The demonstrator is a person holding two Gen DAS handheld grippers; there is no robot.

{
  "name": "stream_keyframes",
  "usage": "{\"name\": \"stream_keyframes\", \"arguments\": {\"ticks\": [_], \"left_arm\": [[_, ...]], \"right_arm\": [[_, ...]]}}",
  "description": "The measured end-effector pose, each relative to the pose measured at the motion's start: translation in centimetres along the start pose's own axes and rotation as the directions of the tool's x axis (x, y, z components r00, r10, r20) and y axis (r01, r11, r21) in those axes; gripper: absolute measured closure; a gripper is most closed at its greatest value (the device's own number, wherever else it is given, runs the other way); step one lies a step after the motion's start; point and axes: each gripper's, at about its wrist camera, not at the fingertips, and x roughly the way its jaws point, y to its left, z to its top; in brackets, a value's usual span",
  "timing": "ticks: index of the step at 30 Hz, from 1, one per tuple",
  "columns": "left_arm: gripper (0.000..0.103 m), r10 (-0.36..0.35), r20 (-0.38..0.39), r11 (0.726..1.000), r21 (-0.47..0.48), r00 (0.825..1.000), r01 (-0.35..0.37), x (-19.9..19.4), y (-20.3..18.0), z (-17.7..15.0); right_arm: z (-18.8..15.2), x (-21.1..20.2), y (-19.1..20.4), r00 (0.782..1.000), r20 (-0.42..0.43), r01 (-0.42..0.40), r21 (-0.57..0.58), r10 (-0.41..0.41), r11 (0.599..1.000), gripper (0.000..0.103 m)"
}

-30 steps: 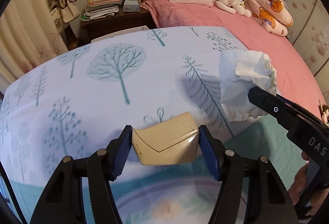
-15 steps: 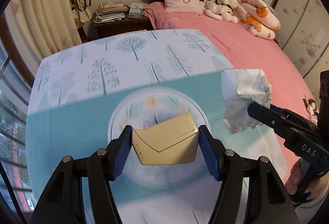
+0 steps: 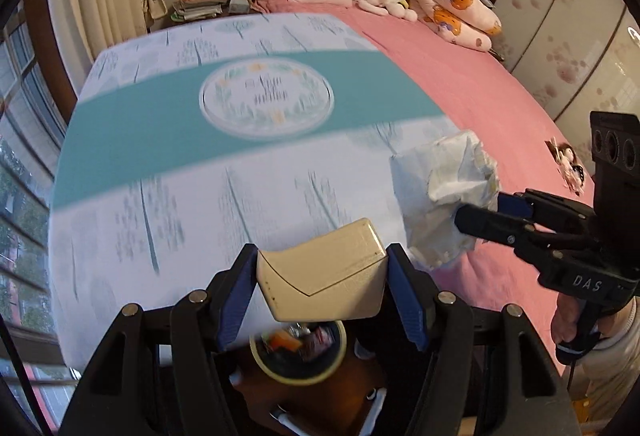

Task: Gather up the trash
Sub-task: 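Carry the tissue and beige paper down over the bin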

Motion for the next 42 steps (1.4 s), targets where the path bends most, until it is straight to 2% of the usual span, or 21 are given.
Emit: {"name": "stream_keyframes", "arguments": {"ticks": [6, 10, 14, 18, 23, 29, 33, 39, 42], "left_arm": [[0.041, -0.005, 0.034, 1.0, 0.014, 0.999, 0.005, 1.5, -0.6, -7.7], [0.041, -0.025, -0.009, 0.999, 0.038, 1.0, 0.026, 4.5, -0.7, -11.5], [0.041, -0.041, -0.07, 0.995, 0.086, 0.997, 0.047, 8.2, -0.6, -13.9], [0.041, -0.03, -0.149, 0.993, 0.11, 0.988, 0.047, 13.0, 0.2, -16.3], [0.041, 0.001, -0.215, 0.997, 0.079, 0.977, 0.016, 18.8, 2.1, -18.3], [0.041, 0.041, -0.264, 0.999, 0.033, 0.964, -0.034, 24.1, 4.0, -19.3], [0.041, 0.028, -0.299, 0.999, -0.032, 0.954, -0.039, 26.1, 5.0, -19.9], [0.04, -0.015, -0.325, 0.991, -0.128, 0.946, -0.028, 27.5, 6.6, -20.2], [0.04, -0.015, -0.335, 0.987, -0.154, 0.942, -0.039, 27.8, 7.0, -20.5]], "right_arm": [[-8.1, 1.7, 1.5, 0.997, -0.075, -0.006, -0.024, 0.005, 1.0, 0.066], [-12.4, 4.1, 1.6, 0.989, -0.148, -0.012, -0.024, 0.009, 1.0, 0.066], [-15.9, 7.9, 0.3, 0.969, -0.247, -0.008, 0.039, 0.018, 0.999, 0.066], [-19.0, 12.9, -1.5, 0.935, -0.355, 0.023, 0.102, 0.015, 0.995, 0.066], [-21.7, 18.0, -3.7, 0.905, -0.423, 0.11, 0.145, -0.039, 0.983, 0.066], [-23.7, 22.4, -5.9, 0.893, -0.441, 0.206, 0.23, -0.086, 0.951, 0.066], [-25.0, 24.3, -7.8, 0.886, -0.46, 0.231, 0.344, -0.051, 0.91, 0.066], [-25.5, 26.2, -9.9, 0.863, -0.505, 0.263, 0.42, -0.017, 0.869, 0.061], [-25.4, 26.6, -10.0, 0.867, -0.498, 0.256, 0.432, -0.008, 0.864, 0.056]]}}
